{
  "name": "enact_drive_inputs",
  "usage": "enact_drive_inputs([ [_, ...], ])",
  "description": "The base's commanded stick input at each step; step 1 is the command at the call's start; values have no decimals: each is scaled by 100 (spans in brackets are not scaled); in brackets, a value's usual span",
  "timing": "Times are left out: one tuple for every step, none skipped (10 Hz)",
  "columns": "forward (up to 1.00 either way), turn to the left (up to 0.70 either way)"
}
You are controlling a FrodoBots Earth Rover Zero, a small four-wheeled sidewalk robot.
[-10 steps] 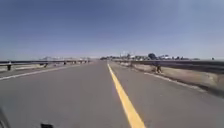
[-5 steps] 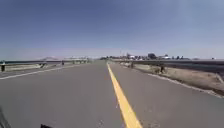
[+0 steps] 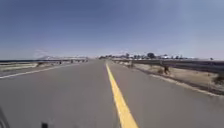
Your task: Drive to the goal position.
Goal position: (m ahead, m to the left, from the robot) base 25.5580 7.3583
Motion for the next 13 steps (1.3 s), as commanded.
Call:
enact_drive_inputs([
  [85,0],
  [85,0],
  [85,0],
  [85,0],
  [85,0],
  [85,0],
  [85,0],
  [85,0],
  [85,0],
  [85,0],
  [85,0],
  [85,0],
  [85,34],
])
